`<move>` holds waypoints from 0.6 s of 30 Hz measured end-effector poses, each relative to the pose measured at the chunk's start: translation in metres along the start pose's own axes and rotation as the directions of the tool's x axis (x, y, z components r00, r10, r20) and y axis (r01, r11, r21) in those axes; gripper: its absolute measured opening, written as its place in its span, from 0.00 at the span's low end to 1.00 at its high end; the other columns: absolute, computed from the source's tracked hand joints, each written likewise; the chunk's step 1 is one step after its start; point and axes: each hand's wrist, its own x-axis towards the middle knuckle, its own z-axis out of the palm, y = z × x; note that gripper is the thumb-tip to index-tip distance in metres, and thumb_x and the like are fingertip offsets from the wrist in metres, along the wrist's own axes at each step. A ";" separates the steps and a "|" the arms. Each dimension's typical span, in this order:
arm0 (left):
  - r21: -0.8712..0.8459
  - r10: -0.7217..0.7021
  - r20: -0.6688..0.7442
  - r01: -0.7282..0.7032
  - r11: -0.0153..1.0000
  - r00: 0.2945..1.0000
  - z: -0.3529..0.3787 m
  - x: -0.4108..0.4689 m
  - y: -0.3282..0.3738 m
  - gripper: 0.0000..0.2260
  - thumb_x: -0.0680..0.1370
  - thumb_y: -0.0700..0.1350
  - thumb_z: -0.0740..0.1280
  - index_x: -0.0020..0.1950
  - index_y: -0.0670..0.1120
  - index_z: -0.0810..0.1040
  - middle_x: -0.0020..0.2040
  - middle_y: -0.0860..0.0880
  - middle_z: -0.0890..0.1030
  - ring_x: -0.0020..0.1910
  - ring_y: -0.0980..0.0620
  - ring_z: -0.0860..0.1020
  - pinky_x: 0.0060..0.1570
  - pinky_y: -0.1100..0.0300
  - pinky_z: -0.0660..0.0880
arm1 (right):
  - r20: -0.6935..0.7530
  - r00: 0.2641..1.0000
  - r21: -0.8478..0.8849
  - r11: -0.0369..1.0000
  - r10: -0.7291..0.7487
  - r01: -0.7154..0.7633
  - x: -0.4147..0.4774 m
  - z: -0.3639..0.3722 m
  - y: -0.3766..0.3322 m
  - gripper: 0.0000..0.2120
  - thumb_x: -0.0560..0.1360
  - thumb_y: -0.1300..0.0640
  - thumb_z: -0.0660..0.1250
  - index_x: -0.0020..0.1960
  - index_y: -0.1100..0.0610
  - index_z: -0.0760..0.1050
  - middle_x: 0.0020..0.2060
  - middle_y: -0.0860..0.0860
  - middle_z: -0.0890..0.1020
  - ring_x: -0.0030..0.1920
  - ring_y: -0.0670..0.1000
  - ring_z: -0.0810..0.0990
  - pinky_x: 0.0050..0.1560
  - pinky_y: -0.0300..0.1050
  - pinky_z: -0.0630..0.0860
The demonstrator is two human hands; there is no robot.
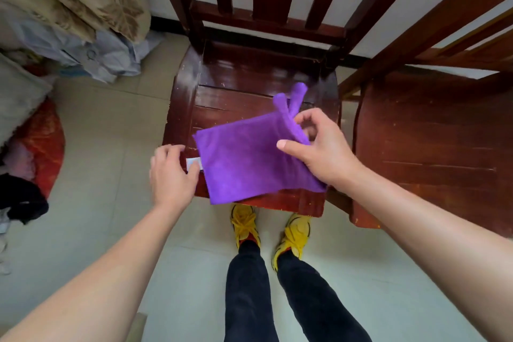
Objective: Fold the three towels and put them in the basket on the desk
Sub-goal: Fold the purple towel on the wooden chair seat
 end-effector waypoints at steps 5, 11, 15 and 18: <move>0.022 -0.193 0.060 0.192 0.981 0.979 -0.030 -0.013 -0.061 0.13 0.75 0.43 0.68 0.59 0.43 0.77 0.58 0.40 0.74 0.58 0.39 0.75 0.56 0.48 0.72 | 0.076 0.997 -0.273 0.961 -0.013 0.034 -0.005 0.094 -0.022 0.16 0.72 0.49 0.71 0.52 0.49 0.65 0.37 0.48 0.78 0.43 0.58 0.77 0.44 0.51 0.74; -0.009 -0.238 0.047 0.239 0.971 0.970 -0.035 -0.010 -0.090 0.13 0.76 0.44 0.66 0.61 0.43 0.76 0.59 0.42 0.73 0.56 0.40 0.76 0.55 0.50 0.73 | 0.246 0.967 -0.427 0.903 0.063 0.050 0.008 0.162 -0.004 0.23 0.73 0.49 0.70 0.62 0.51 0.64 0.48 0.51 0.77 0.47 0.58 0.75 0.45 0.52 0.73; -0.061 -0.153 0.028 0.154 0.986 0.988 -0.030 -0.005 -0.071 0.12 0.76 0.42 0.66 0.59 0.44 0.77 0.59 0.44 0.74 0.58 0.42 0.75 0.55 0.50 0.73 | 0.403 0.905 -0.248 0.968 0.138 -0.038 0.018 0.156 0.003 0.30 0.70 0.51 0.76 0.68 0.54 0.69 0.43 0.49 0.79 0.41 0.49 0.76 0.51 0.49 0.76; -0.039 0.192 0.020 -0.191 0.981 0.981 -0.019 -0.001 -0.033 0.11 0.74 0.39 0.66 0.56 0.42 0.80 0.58 0.43 0.76 0.58 0.41 0.74 0.53 0.47 0.75 | 0.015 0.996 -0.157 0.984 0.083 -0.079 0.047 0.118 0.007 0.10 0.73 0.56 0.70 0.54 0.50 0.77 0.32 0.47 0.81 0.36 0.51 0.81 0.46 0.52 0.79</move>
